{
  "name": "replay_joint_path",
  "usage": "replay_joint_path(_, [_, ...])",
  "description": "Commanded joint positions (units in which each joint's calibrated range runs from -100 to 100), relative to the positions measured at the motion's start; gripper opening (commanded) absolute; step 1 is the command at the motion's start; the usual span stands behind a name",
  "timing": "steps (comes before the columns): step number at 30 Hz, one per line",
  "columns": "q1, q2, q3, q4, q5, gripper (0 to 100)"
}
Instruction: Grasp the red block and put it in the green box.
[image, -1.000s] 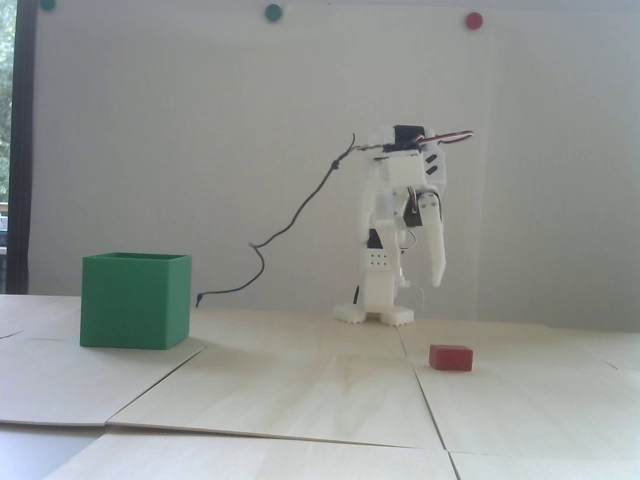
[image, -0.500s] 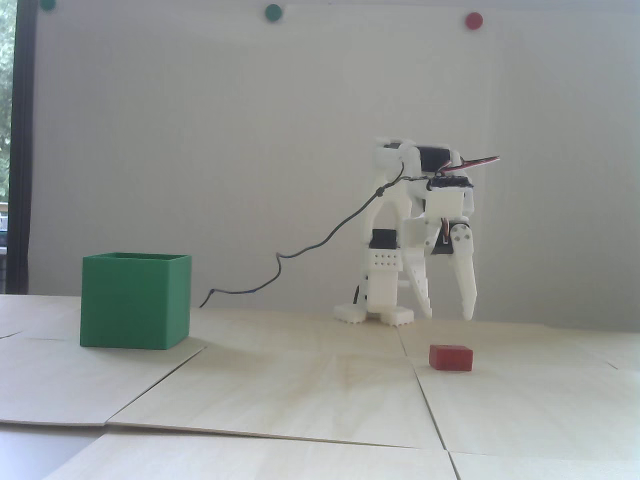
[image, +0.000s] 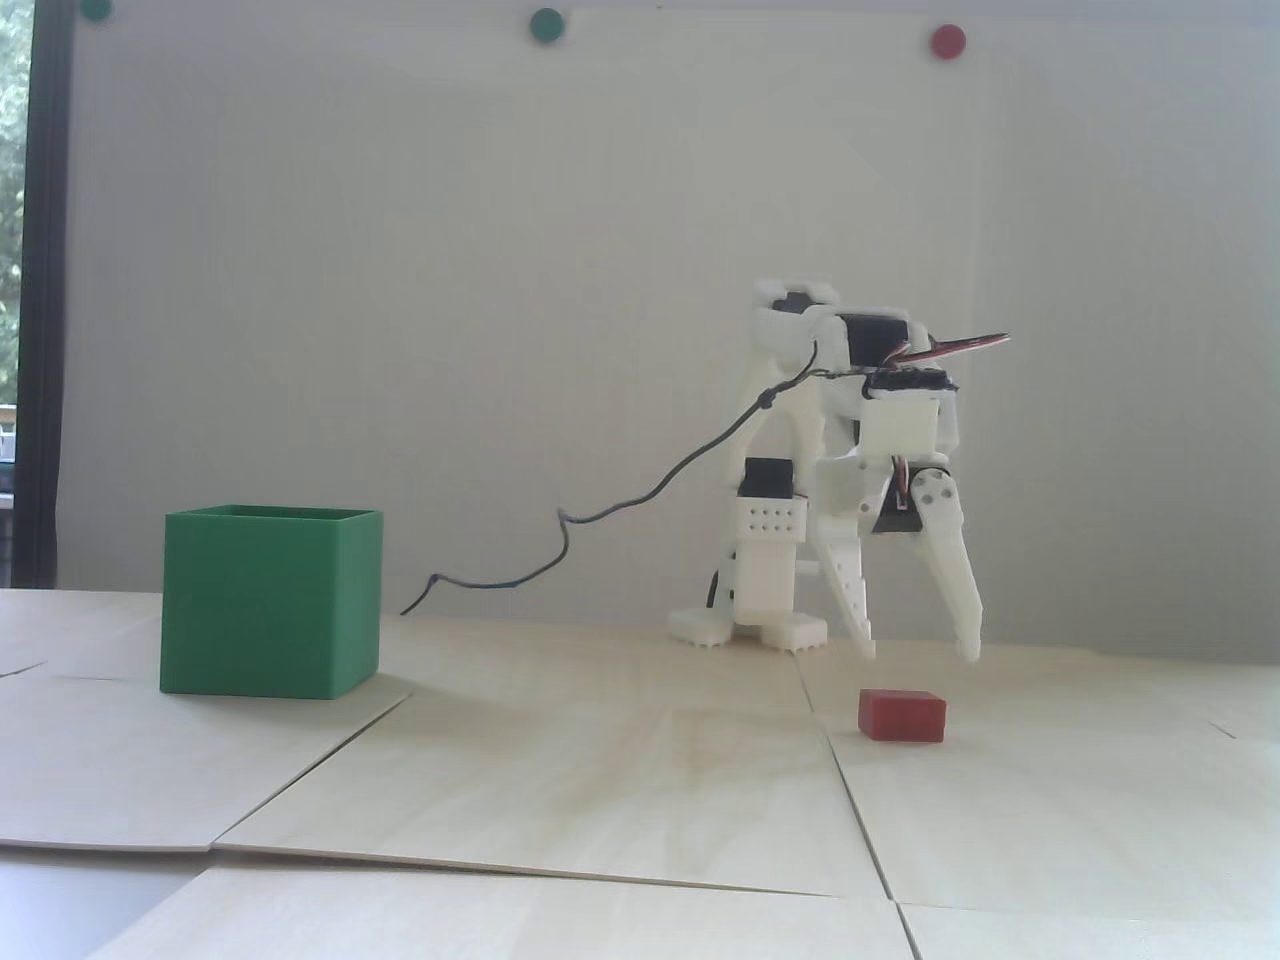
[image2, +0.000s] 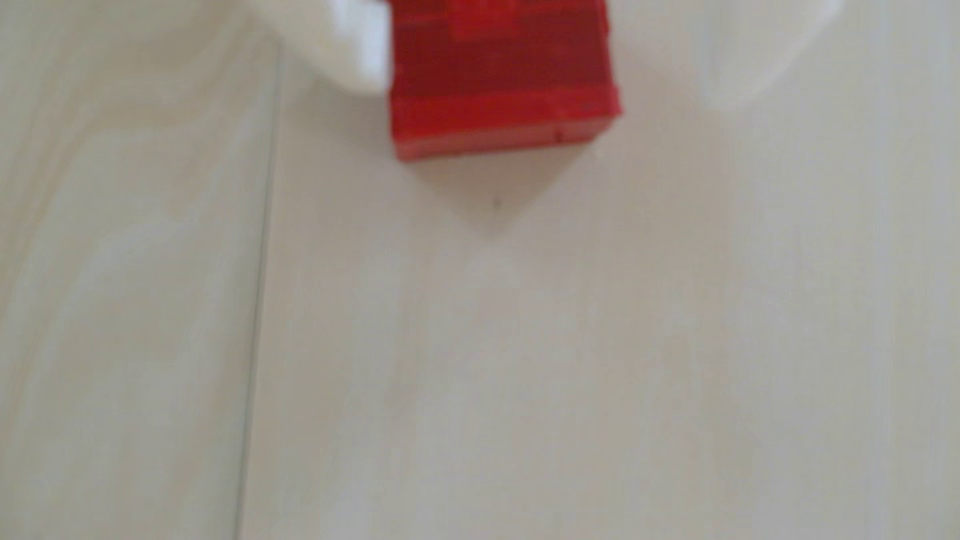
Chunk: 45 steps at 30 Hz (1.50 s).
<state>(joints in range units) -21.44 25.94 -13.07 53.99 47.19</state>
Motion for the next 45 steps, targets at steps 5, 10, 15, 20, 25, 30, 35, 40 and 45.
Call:
replay_joint_path(5, [-3.77, -1.27, -4.59, -0.87, 0.13, 25])
replay_joint_path(10, [-4.66, -1.27, -4.59, 1.49, 0.08, 25])
replay_joint_path(15, [-4.34, -1.27, -5.21, 2.84, 0.03, 25])
replay_joint_path(20, [-1.60, -1.11, -5.21, 2.25, 0.44, 25])
replay_joint_path(25, [0.49, -1.11, -5.21, 2.25, 0.44, 25])
replay_joint_path(30, [2.10, -1.11, -5.21, 2.25, 0.44, 25])
replay_joint_path(35, [2.34, -1.11, -5.21, 2.25, 0.44, 25])
replay_joint_path(40, [2.34, -1.11, -5.21, 2.25, 0.44, 25])
replay_joint_path(45, [2.34, -1.03, -5.21, 2.25, 0.50, 25])
